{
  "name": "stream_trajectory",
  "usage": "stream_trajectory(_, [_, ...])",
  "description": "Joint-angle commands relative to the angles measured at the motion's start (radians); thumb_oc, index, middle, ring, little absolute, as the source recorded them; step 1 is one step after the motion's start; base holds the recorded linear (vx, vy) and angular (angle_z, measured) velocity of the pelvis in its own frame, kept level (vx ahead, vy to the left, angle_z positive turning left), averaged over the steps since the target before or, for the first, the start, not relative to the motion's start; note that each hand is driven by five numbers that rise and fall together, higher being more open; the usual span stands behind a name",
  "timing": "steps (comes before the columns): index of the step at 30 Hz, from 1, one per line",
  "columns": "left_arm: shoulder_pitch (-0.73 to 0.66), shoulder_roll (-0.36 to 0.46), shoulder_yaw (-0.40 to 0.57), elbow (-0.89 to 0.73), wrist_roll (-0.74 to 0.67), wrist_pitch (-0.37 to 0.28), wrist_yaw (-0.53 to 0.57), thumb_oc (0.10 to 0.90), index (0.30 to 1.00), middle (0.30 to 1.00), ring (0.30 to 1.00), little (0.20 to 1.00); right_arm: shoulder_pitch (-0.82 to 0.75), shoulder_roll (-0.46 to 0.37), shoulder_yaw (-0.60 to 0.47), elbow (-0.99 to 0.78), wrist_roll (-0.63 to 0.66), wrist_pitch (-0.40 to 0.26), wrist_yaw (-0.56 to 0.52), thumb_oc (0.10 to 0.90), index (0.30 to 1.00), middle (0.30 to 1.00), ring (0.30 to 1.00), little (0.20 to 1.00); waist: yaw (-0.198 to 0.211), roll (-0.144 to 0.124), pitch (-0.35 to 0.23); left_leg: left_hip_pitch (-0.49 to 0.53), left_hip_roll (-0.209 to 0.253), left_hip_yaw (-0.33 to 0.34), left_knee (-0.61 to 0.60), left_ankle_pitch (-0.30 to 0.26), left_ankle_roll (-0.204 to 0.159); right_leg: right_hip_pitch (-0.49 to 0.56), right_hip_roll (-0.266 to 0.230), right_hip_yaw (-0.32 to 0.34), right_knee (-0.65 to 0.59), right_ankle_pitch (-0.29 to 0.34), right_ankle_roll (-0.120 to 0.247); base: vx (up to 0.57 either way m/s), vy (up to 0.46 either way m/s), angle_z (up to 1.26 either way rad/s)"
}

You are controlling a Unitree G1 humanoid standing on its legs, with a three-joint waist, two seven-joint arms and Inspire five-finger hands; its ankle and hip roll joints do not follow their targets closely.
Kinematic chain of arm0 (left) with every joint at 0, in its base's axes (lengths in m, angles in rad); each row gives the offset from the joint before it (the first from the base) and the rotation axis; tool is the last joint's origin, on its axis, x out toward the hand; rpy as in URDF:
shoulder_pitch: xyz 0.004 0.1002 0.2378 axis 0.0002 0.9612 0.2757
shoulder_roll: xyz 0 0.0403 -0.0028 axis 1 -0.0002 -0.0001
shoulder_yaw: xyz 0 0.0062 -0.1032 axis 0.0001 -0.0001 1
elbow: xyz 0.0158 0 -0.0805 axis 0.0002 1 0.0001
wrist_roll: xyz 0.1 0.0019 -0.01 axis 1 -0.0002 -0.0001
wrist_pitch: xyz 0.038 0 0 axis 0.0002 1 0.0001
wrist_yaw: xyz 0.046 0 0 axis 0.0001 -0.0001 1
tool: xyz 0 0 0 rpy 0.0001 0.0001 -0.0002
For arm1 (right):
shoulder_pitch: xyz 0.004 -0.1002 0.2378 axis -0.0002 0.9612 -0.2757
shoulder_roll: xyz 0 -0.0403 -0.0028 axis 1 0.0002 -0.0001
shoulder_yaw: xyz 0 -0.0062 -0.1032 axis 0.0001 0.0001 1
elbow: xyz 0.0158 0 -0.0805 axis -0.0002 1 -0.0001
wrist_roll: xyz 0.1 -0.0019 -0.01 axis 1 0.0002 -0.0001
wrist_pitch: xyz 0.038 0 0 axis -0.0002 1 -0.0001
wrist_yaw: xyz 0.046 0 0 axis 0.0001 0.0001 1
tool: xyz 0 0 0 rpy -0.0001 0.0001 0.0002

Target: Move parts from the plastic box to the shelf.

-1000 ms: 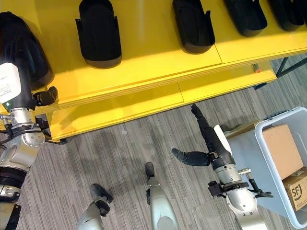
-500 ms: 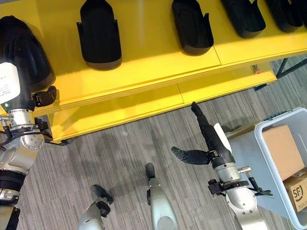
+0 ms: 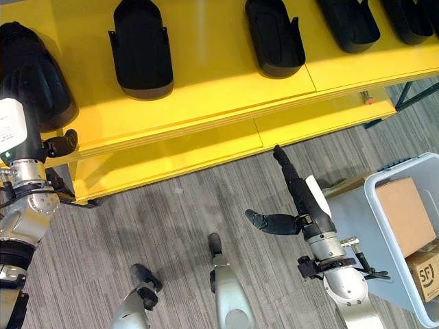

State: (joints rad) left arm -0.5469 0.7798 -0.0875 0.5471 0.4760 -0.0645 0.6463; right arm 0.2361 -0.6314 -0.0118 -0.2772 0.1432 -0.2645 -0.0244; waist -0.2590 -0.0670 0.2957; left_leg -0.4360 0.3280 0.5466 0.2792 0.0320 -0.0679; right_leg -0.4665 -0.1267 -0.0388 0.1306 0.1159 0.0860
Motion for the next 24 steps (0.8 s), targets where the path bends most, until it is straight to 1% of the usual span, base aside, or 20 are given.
stream_trajectory(1, [-0.076, 0.087, 0.038, -0.010, 0.001, -0.011, 0.051, 0.900, 1.000, 1.000, 1.000, 1.000, -0.005, -0.066, -0.059, -0.145, 0.043, -0.108, -0.027, 0.900, 1.000, 1.000, 1.000, 1.000, -0.018, 0.024, -0.071, 0.018, 0.090, -0.131, 0.066, -0.053, -0.092, 0.013, -0.046, 0.036, 0.079, -0.070, 0.046, 0.00, 0.000, 0.00])
stream_trajectory(5, [-0.080, 0.101, 0.035, 0.023, -0.013, -0.009, 0.053, 0.900, 1.000, 1.000, 1.000, 1.000, -0.012, -0.063, -0.055, -0.141, 0.048, -0.111, -0.027, 0.900, 1.000, 1.000, 1.000, 1.000, -0.015, 0.021, -0.066, 0.009, 0.092, -0.133, 0.075, -0.056, -0.090, 0.005, -0.044, 0.038, 0.082, -0.070, 0.047, 0.00, 0.000, 0.00])
stream_trajectory(10, [-0.080, 0.103, 0.036, 0.021, -0.013, -0.008, 0.051, 0.900, 1.000, 1.000, 1.000, 1.000, -0.011, -0.062, -0.055, -0.142, 0.048, -0.111, -0.027, 0.900, 1.000, 1.000, 1.000, 1.000, -0.014, 0.021, -0.066, 0.009, 0.091, -0.133, 0.074, -0.056, -0.090, 0.005, -0.045, 0.038, 0.082, -0.070, 0.048, 0.01, 0.007, 0.00])
stream_trajectory(11, [-0.098, 0.132, 0.036, 0.028, -0.014, -0.010, 0.059, 0.900, 1.000, 1.000, 1.000, 1.000, -0.016, -0.067, -0.053, -0.140, 0.056, -0.115, -0.025, 0.900, 1.000, 1.000, 1.000, 1.000, -0.013, 0.020, -0.065, 0.004, 0.089, -0.139, 0.081, -0.058, -0.088, 0.005, -0.047, 0.038, 0.083, -0.071, 0.048, 0.03, 0.040, -0.01])
stream_trajectory(19, [-0.118, 0.166, 0.031, 0.030, -0.005, -0.009, 0.067, 0.900, 1.000, 1.000, 1.000, 1.000, -0.020, -0.071, -0.047, -0.145, 0.056, -0.119, -0.023, 0.900, 1.000, 1.000, 1.000, 1.000, -0.008, 0.023, -0.065, 0.000, 0.086, -0.143, 0.083, -0.061, -0.087, 0.007, -0.051, 0.036, 0.083, -0.073, 0.048, 0.00, 0.005, 0.00])
stream_trajectory(24, [-0.106, 0.183, 0.037, 0.036, 0.001, -0.011, 0.069, 0.900, 1.000, 1.000, 1.000, 1.000, -0.017, -0.073, -0.046, -0.148, 0.047, -0.118, -0.023, 0.900, 1.000, 1.000, 1.000, 1.000, -0.004, 0.026, -0.063, -0.004, 0.085, -0.146, 0.087, -0.062, -0.085, 0.003, -0.052, 0.035, 0.089, -0.075, 0.047, 0.00, 0.000, 0.00])
